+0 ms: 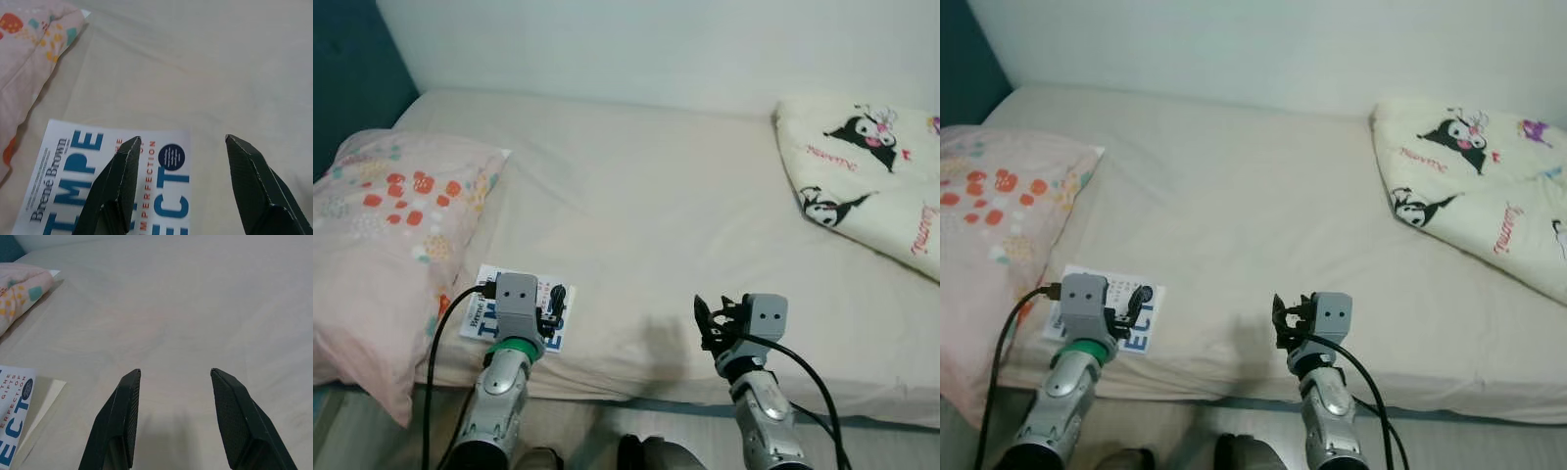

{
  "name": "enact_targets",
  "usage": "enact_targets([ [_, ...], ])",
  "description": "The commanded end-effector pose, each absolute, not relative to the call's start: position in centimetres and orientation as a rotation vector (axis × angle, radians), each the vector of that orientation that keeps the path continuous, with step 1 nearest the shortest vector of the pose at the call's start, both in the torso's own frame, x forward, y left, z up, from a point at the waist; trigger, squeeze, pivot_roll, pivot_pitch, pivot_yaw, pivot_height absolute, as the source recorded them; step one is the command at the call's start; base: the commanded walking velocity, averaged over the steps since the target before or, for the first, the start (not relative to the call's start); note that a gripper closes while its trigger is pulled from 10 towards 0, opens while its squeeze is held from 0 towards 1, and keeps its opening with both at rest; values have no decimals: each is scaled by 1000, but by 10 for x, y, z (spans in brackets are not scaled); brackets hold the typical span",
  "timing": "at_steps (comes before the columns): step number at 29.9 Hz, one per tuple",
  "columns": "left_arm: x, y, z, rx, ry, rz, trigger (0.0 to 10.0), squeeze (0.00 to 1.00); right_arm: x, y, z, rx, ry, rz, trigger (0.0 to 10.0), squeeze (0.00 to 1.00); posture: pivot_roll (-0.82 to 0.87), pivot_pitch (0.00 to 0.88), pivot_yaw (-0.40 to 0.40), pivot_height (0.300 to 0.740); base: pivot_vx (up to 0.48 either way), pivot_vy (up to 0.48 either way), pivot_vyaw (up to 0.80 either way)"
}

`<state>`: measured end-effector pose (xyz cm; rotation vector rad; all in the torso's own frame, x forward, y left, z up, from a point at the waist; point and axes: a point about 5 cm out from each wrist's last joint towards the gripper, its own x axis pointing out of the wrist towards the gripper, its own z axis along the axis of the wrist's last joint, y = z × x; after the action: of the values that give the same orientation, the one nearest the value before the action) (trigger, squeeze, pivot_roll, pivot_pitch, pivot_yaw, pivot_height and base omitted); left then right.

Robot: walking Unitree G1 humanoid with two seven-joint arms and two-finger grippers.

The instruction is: Clean up the room

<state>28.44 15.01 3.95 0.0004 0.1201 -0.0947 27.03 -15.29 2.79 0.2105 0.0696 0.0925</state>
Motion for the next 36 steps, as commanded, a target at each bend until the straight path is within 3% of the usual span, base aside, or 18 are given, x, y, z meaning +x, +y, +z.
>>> enact_targets([
  [1, 279, 147, 34, 2, 148, -113, 10000, 0, 265, -157, 22, 221, 96, 74, 10000, 0, 35, 99, 17, 735, 0, -375, 0],
  [36, 277, 147, 33, 5, 166, -131, 10000, 0, 262, -157, 20, 227, 129, 86, 10000, 0, 36, 99, 18, 735, 0, -372, 0],
])
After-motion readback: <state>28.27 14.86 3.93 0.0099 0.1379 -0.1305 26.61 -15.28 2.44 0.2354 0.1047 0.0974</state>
